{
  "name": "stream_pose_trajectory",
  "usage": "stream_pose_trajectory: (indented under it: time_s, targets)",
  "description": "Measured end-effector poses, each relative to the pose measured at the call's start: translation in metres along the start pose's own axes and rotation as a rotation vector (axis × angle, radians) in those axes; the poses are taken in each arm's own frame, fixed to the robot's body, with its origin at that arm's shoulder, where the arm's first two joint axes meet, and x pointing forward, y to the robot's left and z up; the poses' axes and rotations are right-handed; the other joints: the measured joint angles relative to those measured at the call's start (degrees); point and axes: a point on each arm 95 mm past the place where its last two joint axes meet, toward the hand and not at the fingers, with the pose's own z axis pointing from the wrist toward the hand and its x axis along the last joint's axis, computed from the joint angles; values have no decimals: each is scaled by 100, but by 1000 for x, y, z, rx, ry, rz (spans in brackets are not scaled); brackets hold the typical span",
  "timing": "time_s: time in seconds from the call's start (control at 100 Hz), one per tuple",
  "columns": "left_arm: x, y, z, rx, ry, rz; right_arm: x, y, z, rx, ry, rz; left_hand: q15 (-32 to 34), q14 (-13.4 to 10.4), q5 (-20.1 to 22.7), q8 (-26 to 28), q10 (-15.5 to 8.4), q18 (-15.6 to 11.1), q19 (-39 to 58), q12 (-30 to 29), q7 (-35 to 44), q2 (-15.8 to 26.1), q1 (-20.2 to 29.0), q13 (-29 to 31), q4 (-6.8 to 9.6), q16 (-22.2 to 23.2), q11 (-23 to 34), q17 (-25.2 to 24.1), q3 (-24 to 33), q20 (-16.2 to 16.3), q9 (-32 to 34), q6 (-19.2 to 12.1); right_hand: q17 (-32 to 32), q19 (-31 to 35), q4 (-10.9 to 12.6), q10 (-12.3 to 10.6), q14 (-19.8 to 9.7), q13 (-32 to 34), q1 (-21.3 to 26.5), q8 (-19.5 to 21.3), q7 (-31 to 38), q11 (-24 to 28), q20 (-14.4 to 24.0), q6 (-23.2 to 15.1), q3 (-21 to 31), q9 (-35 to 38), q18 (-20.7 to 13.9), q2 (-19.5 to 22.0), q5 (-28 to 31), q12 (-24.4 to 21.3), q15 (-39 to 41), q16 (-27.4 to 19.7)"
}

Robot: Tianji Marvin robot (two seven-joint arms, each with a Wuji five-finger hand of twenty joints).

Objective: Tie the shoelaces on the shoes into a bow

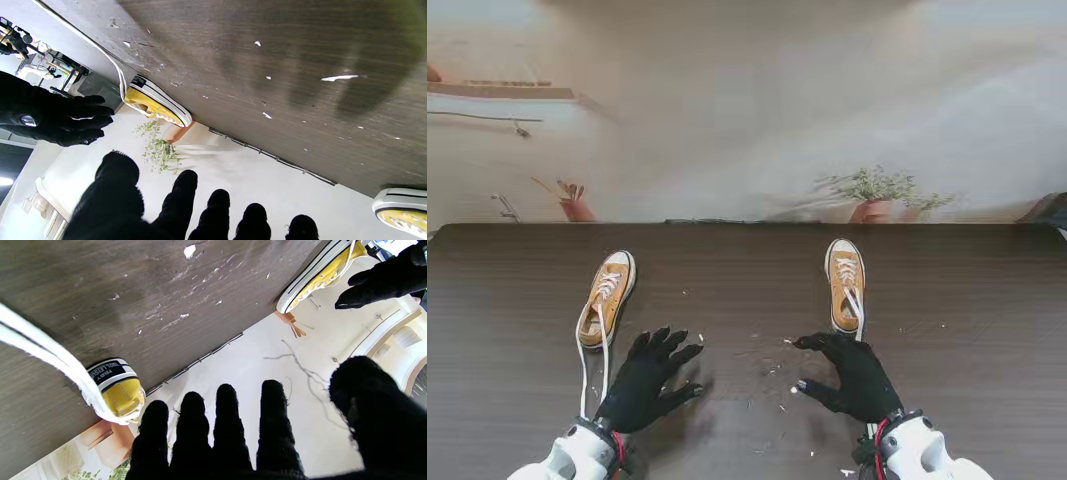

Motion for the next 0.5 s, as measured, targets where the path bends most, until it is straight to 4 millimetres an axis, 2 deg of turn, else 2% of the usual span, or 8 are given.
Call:
stream_pose_trajectory:
  time_s: [0.5]
  targets:
    - [2, -2, -4, 13, 2, 17, 3, 1, 1, -14, 13, -19, 0, 0, 4, 0, 0, 0, -1, -1, 0, 0, 0, 1, 0, -1, 0, 0, 0, 6, 25, 0, 56, 120, 0, 28, 111, 145, 1, -1, 65, 11, -13, 8, 0, 63, 0, 0, 63, 0, 65, 0]
